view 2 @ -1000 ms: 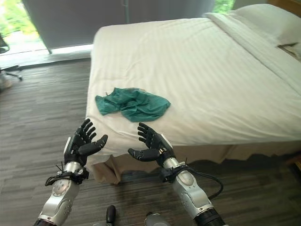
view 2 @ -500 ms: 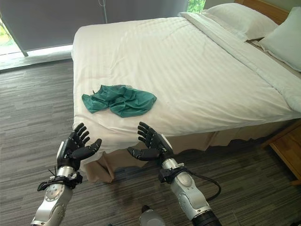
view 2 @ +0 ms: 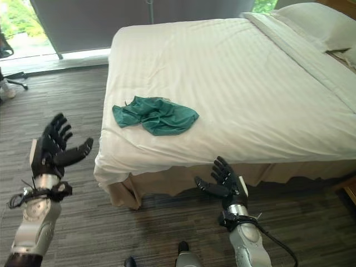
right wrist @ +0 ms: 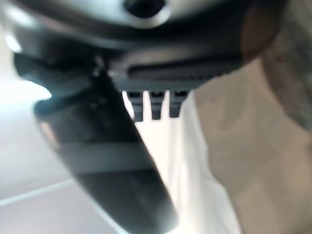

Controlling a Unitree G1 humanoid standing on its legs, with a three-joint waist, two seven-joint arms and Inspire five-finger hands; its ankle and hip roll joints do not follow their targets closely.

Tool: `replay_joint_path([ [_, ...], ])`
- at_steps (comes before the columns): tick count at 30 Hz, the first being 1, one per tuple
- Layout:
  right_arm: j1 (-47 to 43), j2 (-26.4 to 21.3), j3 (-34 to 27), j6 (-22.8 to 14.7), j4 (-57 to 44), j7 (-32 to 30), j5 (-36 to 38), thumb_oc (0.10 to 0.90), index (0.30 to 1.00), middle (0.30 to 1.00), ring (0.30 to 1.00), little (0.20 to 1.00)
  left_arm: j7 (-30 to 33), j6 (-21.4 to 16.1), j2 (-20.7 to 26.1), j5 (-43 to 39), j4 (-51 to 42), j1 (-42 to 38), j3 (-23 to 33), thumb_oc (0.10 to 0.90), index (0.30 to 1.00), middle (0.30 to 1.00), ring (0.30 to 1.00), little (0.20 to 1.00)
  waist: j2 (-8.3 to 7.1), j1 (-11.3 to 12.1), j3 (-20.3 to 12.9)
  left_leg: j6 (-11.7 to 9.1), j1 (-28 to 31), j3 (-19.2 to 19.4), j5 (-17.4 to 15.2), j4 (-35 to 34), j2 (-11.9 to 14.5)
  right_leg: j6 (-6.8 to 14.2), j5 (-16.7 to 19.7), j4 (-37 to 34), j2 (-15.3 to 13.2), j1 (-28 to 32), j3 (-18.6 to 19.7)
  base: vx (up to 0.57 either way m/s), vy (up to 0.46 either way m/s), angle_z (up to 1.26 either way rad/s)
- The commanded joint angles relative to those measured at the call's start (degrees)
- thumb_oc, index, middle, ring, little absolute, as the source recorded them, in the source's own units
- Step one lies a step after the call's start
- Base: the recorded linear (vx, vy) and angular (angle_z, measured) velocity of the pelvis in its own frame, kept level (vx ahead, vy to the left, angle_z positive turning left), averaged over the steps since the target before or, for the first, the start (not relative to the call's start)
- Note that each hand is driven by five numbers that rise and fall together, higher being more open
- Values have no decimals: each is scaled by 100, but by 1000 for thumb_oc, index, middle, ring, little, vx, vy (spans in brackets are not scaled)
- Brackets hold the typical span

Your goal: Pick up bed clothes into laundry basket.

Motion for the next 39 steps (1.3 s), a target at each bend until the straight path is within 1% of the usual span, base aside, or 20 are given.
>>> replay_joint_path([
  [1,-404,-153,103,-498,-583,397,317,800,900,900,900,900,246,-850,785,73,315,-1470,108,800,900,900,900,900,-446,-267,-120,-392,-844,200,191,1690,358,-221,16,-1584,3,1407,80,-67,-157,-27],
  [2,-369,-193,91,-489,-554,389,350,800,900,900,900,900,231,-840,911,-63,593,-1735,-29,800,900,900,900,900,-442,-249,-17,-444,-1074,12,235,2322,386,-283,5,-1591,56,1492,138,-55,-125,-15],
  [3,-378,-184,79,-488,-554,390,350,800,900,900,900,900,229,-852,921,-70,619,-1770,-46,800,900,900,900,900,-447,-250,-27,-444,-1116,0,275,2315,384,-288,32,-1593,57,1455,130,26,-7,-19],
  [4,-249,-262,80,-437,-444,373,461,800,900,900,900,900,317,-734,1370,-67,1186,-2233,-241,800,900,900,900,900,-410,-235,3,-394,-1328,-350,308,2280,200,-266,-14,-1645,44,1564,306,87,57,-31],
  [6,-125,-373,-39,-381,-353,394,496,800,900,900,900,900,279,-618,2011,-59,1817,-2775,-506,800,900,900,900,900,-329,-262,-74,-346,-1409,-390,237,1548,215,-143,-67,-1738,-18,1682,379,189,135,-30],
  [7,-50,-451,-114,-373,-321,395,532,800,900,900,900,900,244,-549,2348,-27,2140,-3038,-658,800,900,900,900,900,-220,-256,-95,-359,-1515,-403,411,839,325,-60,-113,-1787,4,1747,435,182,126,-29],
  [8,-44,-428,-137,-372,-322,399,538,800,900,900,900,900,231,-574,2361,-51,2222,-3143,-747,800,900,900,900,900,-266,-225,-93,-366,-1405,-371,489,654,297,-63,-128,-1792,-22,1766,438,241,178,-30],
  [9,22,-587,-132,-353,-174,397,605,800,900,900,900,900,212,-520,2714,-82,2734,-3589,-1062,800,900,900,900,900,-97,-201,-77,-420,-1591,-467,713,-112,240,-13,-181,-1770,11,1807,547,152,85,-41],
  [10,16,-566,-149,-358,-163,400,609,800,900,900,900,900,202,-545,2720,-102,2803,-3688,-1144,800,900,900,900,900,-130,-185,-74,-417,-1548,-460,749,-193,217,-11,-203,-1762,-9,1811,539,169,121,-20],
  [11,54,-582,-165,-343,-164,431,630,800,900,900,900,900,75,-528,2901,-176,3007,-3691,-1198,800,900,900,900,900,-77,-196,-72,-415,-1433,-555,702,-233,234,33,-236,-1715,3,1801,603,105,84,-23],
  [12,218,-580,-192,-324,-150,471,577,800,900,900,900,900,38,-455,2966,-170,3268,-3905,-1318,800,900,900,900,900,5,-260,-82,-438,-1320,-493,880,-323,254,37,-251,-1735,42,1849,614,158,160,-41],
  [13,268,-546,-208,-281,-133,460,641,800,900,900,900,900,-69,-403,3050,-180,3468,-4141,-1539,800,900,900,900,900,54,-310,-98,-458,-1267,-559,981,-372,230,80,-228,-1813,7,1875,646,197,219,-55],
  [14,395,-290,-213,-251,-73,552,818,800,900,900,900,900,-113,-413,3181,-158,3876,-4396,-1715,800,900,900,900,900,60,-361,-197,-448,-1061,-407,963,-582,203,123,-216,-1846,-38,1837,662,180,211,-60],
  [16,407,-183,-70,-206,2,684,905,800,900,900,900,900,-191,-341,3231,-75,4466,-4749,-2003,800,900,900,900,900,33,-388,-248,-433,-1019,-276,923,-660,162,195,-163,-1838,-120,1695,740,74,163,-56],
  [18,382,-184,21,-188,13,714,823,800,900,900,900,900,-238,-341,3214,-50,4667,-5017,-2198,800,900,900,900,900,-6,-400,-249,-425,-1091,-226,904,-660,134,232,-146,-1821,-172,1582,761,-31,86,-40],
  [22,230,-137,262,-127,76,754,932,800,900,900,900,900,-551,-180,3002,210,5399,-5556,-2778,800,900,900,900,900,-64,-493,-172,-400,-1192,-95,909,-660,110,324,-59,-1795,-288,1325,821,-26,84,6],
  [26,182,-50,465,-110,122,869,914,800,900,900,900,900,-672,-190,3006,448,5407,-5801,-3111,800,900,900,900,900,-98,-474,-152,-366,-1224,-80,868,-660,81,370,-26,-1815,-338,1277,827,4,22,-3],
  [28,194,-31,488,-113,115,895,931,800,900,900,900,900,-671,-206,2994,464,5399,-5805,-3134,800,900,900,900,900,-108,-472,-146,-360,-1226,-73,864,-660,73,379,-28,-1819,-344,1274,823,7,15,-3],
  [31,225,-10,608,-94,148,968,893,800,900,900,900,900,-645,-200,2806,597,5359,-5827,-3184,800,900,900,900,900,-142,-487,-124,-342,-1239,-53,855,-660,59,393,-9,-1831,-355,1256,827,-1,2,-1],
  [39,217,-62,660,-98,189,1004,804,800,900,900,900,900,-652,-206,2664,826,5232,-5820,-3300,800,900,900,900,900,-144,-513,-70,-301,-1236,-48,821,-660,23,425,8,-1808,-386,1194,864,-3,4,-1],
])
